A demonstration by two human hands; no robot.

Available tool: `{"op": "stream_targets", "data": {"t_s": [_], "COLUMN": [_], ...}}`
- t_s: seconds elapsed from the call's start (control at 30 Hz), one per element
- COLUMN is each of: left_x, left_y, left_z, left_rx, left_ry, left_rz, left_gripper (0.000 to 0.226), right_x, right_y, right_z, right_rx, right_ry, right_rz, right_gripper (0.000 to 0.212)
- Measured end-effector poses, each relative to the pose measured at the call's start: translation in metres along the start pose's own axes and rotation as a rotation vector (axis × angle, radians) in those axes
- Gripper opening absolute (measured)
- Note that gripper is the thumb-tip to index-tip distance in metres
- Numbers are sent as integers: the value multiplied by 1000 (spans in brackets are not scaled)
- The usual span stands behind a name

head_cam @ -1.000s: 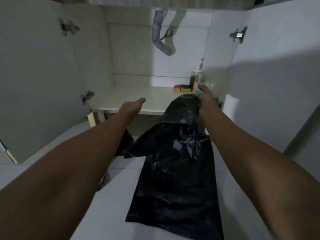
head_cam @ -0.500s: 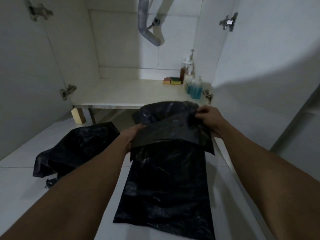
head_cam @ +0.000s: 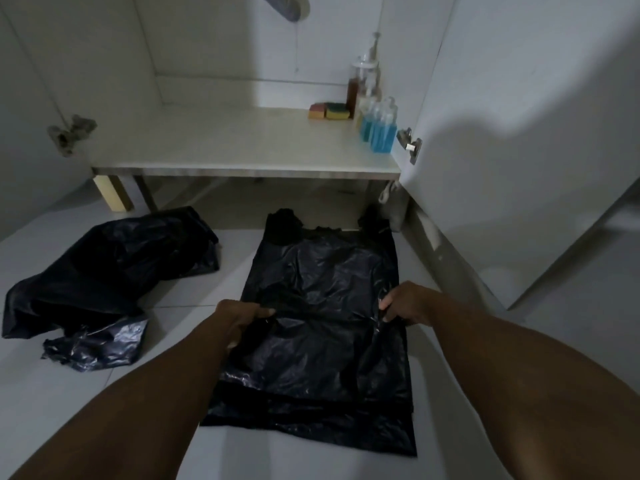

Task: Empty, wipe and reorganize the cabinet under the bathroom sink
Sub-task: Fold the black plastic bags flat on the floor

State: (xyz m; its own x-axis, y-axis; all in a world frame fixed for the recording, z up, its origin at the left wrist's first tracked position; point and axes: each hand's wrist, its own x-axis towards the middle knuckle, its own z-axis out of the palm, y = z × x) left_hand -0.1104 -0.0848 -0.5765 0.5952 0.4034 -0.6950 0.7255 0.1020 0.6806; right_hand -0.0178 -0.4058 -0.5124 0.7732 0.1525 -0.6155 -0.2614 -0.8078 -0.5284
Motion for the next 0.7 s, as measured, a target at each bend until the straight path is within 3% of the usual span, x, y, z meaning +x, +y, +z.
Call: {"op": "stream_targets", "data": {"t_s": [0.1, 0.17, 0.27, 0.47, 0.6, 0.7], "left_x": [-2, 2, 2, -7, -8, -11], "left_y": [-6, -11, -15, -20, -33, -43], "left_z": [0, -4, -12, -14, -19, -24], "left_rx": [65, 126, 226, 288, 317, 331], "left_ry": [-66, -16, 47, 20, 18, 76], "left_rz": [-11, 42, 130, 210, 301, 324], "left_gripper": [51, 35, 22, 37, 56, 43], "right_x": [2, 4, 6, -20, -34, -37], "right_y": [13, 20, 25, 22, 60, 84], "right_z": [5, 6, 4, -15, 13, 43], "right_rx": [-32, -48, -39, 130, 221, 308], "right_ry": [-100, -81, -28, -135, -41, 64], "right_rz": [67, 69, 80, 81, 116, 108], "right_gripper": [22, 11, 19, 24, 56, 59]}}
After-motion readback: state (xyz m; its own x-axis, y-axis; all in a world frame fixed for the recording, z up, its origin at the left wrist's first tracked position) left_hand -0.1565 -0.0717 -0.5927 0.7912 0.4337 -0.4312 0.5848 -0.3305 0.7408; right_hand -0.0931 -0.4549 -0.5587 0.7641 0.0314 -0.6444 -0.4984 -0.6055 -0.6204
